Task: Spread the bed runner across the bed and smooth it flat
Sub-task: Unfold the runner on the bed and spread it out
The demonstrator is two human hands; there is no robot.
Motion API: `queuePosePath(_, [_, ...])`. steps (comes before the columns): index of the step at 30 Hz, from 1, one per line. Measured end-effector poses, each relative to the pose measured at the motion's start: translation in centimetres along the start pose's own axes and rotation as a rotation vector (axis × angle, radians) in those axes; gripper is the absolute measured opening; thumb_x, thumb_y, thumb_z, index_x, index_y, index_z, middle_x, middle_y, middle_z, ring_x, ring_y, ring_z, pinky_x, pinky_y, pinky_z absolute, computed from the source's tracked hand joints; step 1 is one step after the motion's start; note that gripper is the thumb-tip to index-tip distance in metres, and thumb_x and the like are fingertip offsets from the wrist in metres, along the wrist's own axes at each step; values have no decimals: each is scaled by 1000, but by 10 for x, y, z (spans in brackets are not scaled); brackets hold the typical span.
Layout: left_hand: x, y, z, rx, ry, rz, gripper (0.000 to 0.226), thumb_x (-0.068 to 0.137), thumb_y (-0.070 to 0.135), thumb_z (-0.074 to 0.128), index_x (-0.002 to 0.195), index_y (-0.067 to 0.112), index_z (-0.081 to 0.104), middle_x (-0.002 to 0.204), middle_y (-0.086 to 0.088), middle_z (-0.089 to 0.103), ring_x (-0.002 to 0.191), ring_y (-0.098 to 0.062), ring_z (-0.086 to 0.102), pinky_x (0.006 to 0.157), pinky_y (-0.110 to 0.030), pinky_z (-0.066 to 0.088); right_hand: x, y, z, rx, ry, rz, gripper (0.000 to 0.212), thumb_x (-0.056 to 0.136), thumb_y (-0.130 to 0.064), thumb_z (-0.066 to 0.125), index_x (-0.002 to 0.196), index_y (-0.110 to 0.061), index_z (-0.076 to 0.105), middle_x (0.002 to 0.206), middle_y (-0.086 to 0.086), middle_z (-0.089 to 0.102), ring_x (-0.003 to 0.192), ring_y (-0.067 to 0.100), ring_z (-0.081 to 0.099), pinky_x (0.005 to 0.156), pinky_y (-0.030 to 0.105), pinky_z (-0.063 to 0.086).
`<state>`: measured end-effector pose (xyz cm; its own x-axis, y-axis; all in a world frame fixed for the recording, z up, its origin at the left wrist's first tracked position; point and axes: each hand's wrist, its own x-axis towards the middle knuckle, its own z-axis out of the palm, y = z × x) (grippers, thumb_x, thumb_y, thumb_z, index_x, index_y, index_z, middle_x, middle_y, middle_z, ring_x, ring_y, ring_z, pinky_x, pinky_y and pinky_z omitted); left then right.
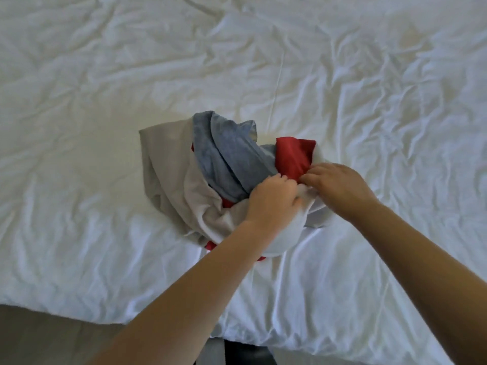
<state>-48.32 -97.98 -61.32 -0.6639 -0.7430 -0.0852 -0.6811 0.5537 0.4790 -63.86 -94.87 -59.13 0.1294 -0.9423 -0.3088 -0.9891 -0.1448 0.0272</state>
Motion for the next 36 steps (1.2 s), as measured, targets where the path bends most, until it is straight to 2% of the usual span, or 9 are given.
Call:
queuePosePath(4, [4,28,14,115,37,33,34,96,30,32,85,17,61,76,-1,63,69,-21,60,55,-34,39,-14,36,-2,-128,-37,-65,22,82,-13,59,97,-26,69,89,-6,68,84,18,62,65,27,41])
queuePosePath(8, [25,70,26,74,35,48,27,101,30,38,92,17,60,80,-2,66,70,-23,63,61,-37,48,-41,85,-13,-168,129,-102,23,61,1,75,74,-17,72,63,1,66,60,25,64,52,28,46])
queuePosePath(15, [46,164,59,97,32,155,9,87,21,63,78,21,66,61,1,65,52,-15,63,44,-27,42,-128,161,2,-115,220,-14,26,55,6,81,73,-11,72,64,3,69,56,25,66,50,31,51])
queuePosePath(19, [32,184,100,105,-125,200,12,87,26,63,77,21,66,64,0,68,55,-16,65,45,-28,47,-166,161,45,-47,199,43,27,47,-3,87,65,-15,72,57,-1,67,48,21,63,45,26,46])
queuePosePath(21, [20,184,122,128,-187,244,13,88,26,63,77,20,66,66,-2,69,57,-18,66,47,-29,49,-178,150,74,-4,131,95,25,50,-8,88,67,-17,72,60,-2,68,51,20,65,45,26,48])
queuePosePath(24, [14,175,145,116,-346,253,26,100,27,40,96,15,63,90,-9,70,81,-28,67,63,-37,47,-187,134,106,23,-55,187,19,73,-14,74,87,-26,71,80,-10,70,74,16,68,56,26,49])
queuePosePath(27, [21,166,146,110,-397,307,19,96,17,44,98,12,62,96,-9,69,88,-32,64,62,-36,39,-184,126,119,74,-150,268,41,83,-8,50,111,-36,59,105,-16,64,98,9,60,66,24,40])
queuePosePath(31, [37,160,121,86,-315,335,43,97,42,34,92,13,65,92,-7,70,84,-29,63,64,-37,46,-173,127,110,299,-85,492,47,75,-8,48,108,-39,62,101,-11,67,89,16,64,62,26,44])
queuePosePath(36, [81,130,62,52,-219,314,21,91,18,47,98,15,67,96,-6,67,89,-25,61,76,-38,47,-149,128,74,453,66,532,32,82,-21,49,107,-34,64,99,-9,68,90,18,63,64,29,46])
